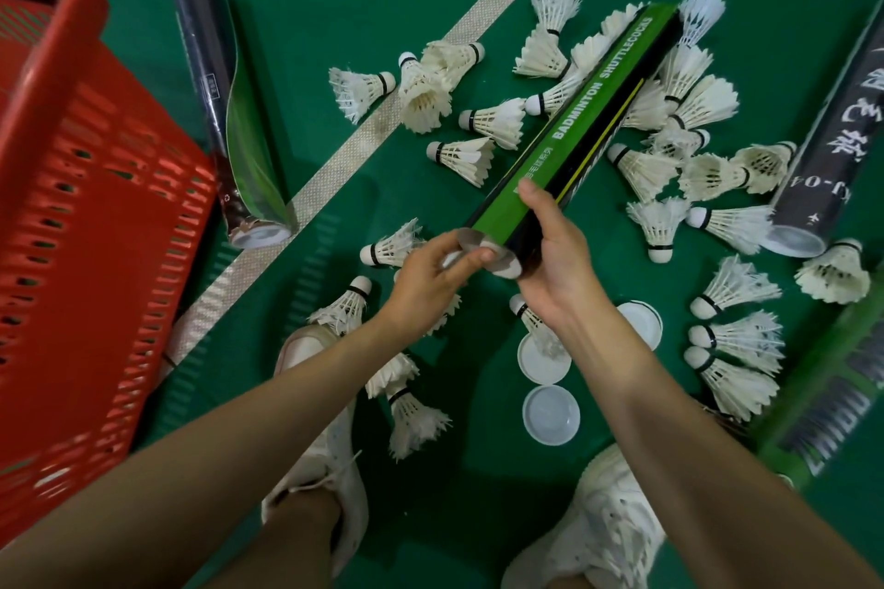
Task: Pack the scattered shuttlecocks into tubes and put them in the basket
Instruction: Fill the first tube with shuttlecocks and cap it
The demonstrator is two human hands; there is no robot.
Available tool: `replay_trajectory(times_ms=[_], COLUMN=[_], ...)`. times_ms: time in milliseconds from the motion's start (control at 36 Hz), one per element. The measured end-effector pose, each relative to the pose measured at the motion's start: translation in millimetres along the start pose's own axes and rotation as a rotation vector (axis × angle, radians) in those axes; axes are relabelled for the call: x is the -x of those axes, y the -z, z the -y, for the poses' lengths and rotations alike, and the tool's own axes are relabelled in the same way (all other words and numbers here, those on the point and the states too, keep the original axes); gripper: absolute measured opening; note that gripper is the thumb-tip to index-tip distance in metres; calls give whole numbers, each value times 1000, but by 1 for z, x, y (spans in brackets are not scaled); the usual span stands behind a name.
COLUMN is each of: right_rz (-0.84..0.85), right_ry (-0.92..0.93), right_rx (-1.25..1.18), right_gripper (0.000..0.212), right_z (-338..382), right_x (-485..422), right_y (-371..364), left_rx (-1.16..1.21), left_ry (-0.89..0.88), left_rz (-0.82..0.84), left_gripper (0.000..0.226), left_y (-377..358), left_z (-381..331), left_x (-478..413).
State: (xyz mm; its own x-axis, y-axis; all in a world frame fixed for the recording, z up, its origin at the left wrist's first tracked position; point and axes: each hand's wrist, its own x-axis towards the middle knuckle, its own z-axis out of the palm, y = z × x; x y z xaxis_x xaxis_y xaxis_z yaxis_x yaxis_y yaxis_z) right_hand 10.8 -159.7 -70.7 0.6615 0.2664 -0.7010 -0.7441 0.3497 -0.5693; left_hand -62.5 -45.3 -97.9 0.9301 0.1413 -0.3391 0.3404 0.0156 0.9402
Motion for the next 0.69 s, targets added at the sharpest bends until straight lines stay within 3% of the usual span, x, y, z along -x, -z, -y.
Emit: replay_trajectory(times_ms=[139,250,306,361,500,694], right_rz=[-14,-25,-35,-33,-35,-56], right_ry=[-3,-28,-14,2,-8,8], right_rx=[8,3,-21,-22,-22,8], right_gripper=[50,51,47,48,48,54], right_z=[-4,-4,-2,-1,-3,-9], right_x=[0,-2,-6,-9,-8,-9], right_y=[-1,1,1,2,-1,-4], left_rx=[29,2,-15,122,745,723], left_ry=[81,90,154,263,508,309], left_rz=[-102,48,107,61,-139,-101], left_gripper=[18,7,27,35,30,30], left_y=[-6,3,7,8,-3,-12], left_z=[-1,-3,1,5,-2,-22], left_x=[0,3,9,15,24,16])
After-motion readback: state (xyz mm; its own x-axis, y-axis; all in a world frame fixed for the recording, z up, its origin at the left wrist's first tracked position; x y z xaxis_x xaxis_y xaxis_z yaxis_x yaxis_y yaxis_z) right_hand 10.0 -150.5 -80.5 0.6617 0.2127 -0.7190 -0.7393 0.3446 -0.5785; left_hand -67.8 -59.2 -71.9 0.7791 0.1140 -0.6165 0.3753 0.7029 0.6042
